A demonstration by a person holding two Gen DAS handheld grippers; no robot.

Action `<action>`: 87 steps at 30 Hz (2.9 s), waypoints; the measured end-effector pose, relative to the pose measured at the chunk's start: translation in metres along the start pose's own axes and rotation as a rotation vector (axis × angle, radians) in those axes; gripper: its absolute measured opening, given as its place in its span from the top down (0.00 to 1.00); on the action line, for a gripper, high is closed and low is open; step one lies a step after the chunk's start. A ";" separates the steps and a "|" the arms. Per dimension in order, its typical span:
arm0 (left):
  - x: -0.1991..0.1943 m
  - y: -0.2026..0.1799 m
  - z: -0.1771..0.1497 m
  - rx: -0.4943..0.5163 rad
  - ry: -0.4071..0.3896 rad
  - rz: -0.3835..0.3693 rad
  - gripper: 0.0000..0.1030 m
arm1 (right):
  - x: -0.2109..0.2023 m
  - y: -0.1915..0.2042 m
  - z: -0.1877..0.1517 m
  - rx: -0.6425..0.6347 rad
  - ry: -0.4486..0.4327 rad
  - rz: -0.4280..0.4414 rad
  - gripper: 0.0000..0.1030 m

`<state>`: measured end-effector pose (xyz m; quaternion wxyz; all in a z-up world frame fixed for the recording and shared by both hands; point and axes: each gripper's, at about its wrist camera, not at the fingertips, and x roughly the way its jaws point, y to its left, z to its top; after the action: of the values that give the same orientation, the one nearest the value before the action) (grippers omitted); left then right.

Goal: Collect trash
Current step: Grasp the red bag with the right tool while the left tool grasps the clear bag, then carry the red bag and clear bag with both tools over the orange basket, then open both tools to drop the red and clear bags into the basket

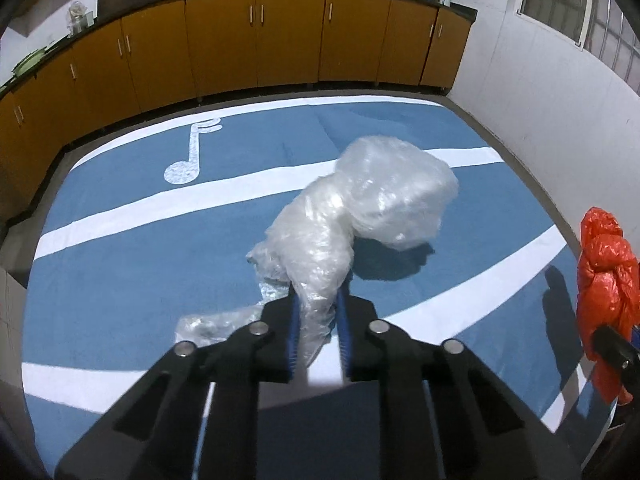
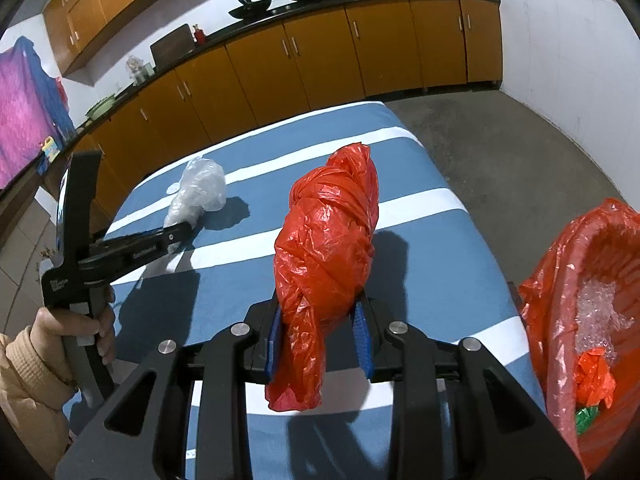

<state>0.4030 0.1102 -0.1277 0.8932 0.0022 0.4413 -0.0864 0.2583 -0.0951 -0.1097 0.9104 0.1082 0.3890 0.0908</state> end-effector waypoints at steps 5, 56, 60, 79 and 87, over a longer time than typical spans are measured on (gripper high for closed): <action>-0.025 -0.007 -0.010 -0.005 -0.040 0.019 0.86 | -0.018 0.000 0.000 -0.003 -0.032 0.003 0.70; -0.219 -0.232 -0.082 0.160 -0.214 -0.304 0.86 | -0.226 -0.122 -0.062 0.120 -0.332 -0.268 0.70; -0.215 -0.247 -0.084 0.174 -0.201 -0.344 0.86 | -0.230 -0.130 -0.065 0.142 -0.338 -0.280 0.70; -0.156 -0.312 -0.074 0.205 -0.098 -0.483 0.86 | -0.227 -0.179 -0.071 0.234 -0.328 -0.305 0.70; -0.125 -0.329 -0.070 0.209 -0.053 -0.507 0.86 | -0.222 -0.194 -0.062 0.268 -0.347 -0.293 0.69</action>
<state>0.2220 -0.1897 -0.0481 0.8492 -0.0185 0.3927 -0.3525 0.0779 -0.3290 -0.0505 0.9444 0.1844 0.2471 -0.1142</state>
